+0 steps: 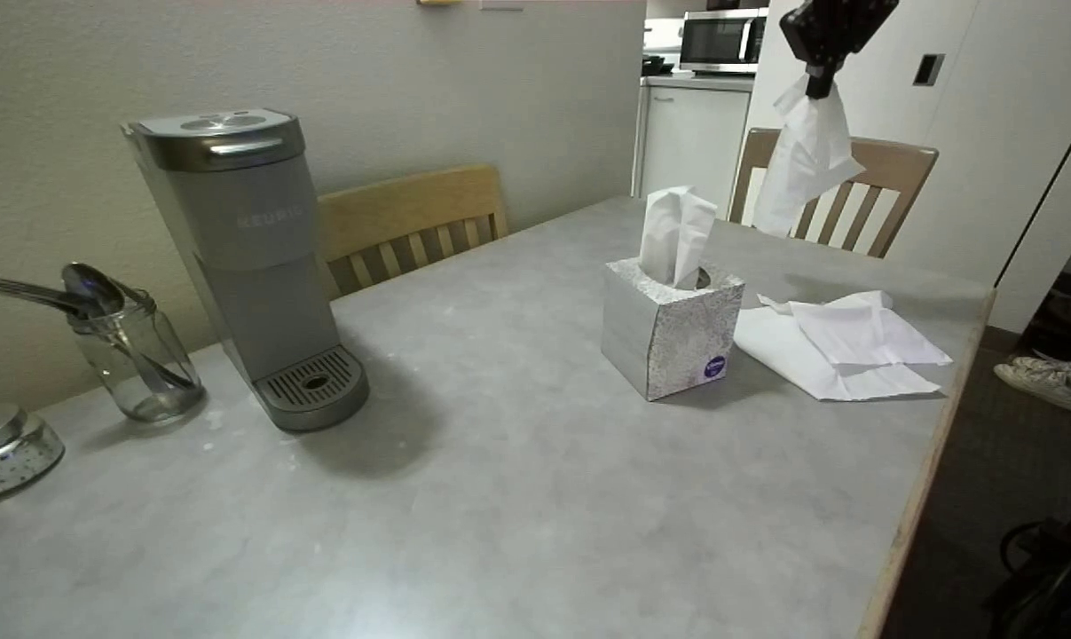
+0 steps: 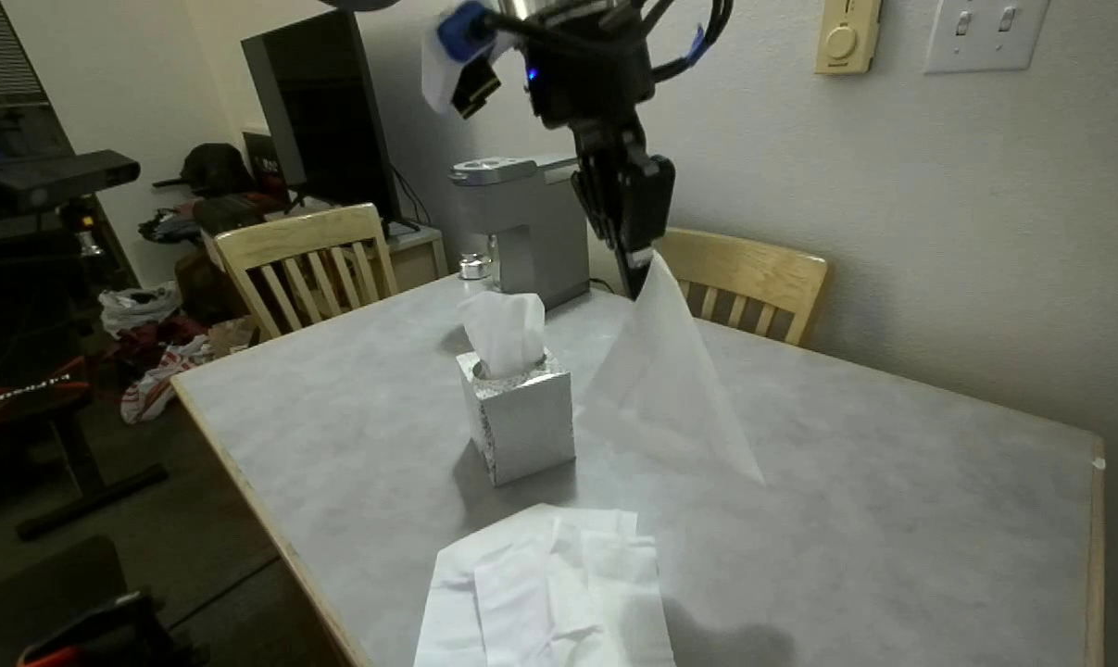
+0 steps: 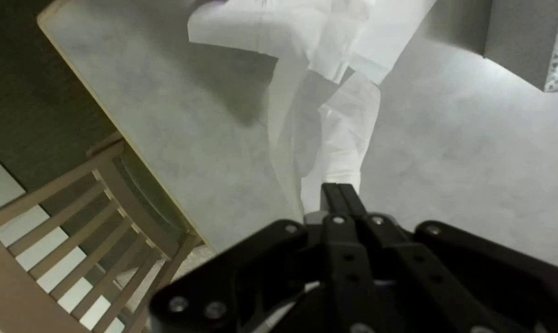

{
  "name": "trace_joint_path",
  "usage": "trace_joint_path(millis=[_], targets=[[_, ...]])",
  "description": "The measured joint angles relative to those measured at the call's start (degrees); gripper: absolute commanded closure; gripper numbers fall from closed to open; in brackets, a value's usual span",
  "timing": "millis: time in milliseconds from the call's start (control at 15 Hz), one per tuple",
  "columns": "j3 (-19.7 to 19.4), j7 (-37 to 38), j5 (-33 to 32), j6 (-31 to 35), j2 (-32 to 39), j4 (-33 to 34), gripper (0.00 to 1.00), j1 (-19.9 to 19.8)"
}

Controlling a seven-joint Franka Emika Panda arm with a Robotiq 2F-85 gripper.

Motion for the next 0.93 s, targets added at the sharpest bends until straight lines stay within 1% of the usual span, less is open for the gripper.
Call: trace_joint_path(millis=[200, 467, 667, 933], targets=[[-0.3, 1.4, 2.1, 1.1, 0.4, -4.9, 1.00, -0.8], [-0.3, 1.5, 5.0, 5.3, 1.9, -10.1, 1.00, -1.0], [-0.3, 1.5, 7.1, 7.9, 4.0, -12.3, 1.00, -1.0], [-0.3, 1.2, 10.8, 9.9, 9.8, -13.2, 1.00, -1.1]])
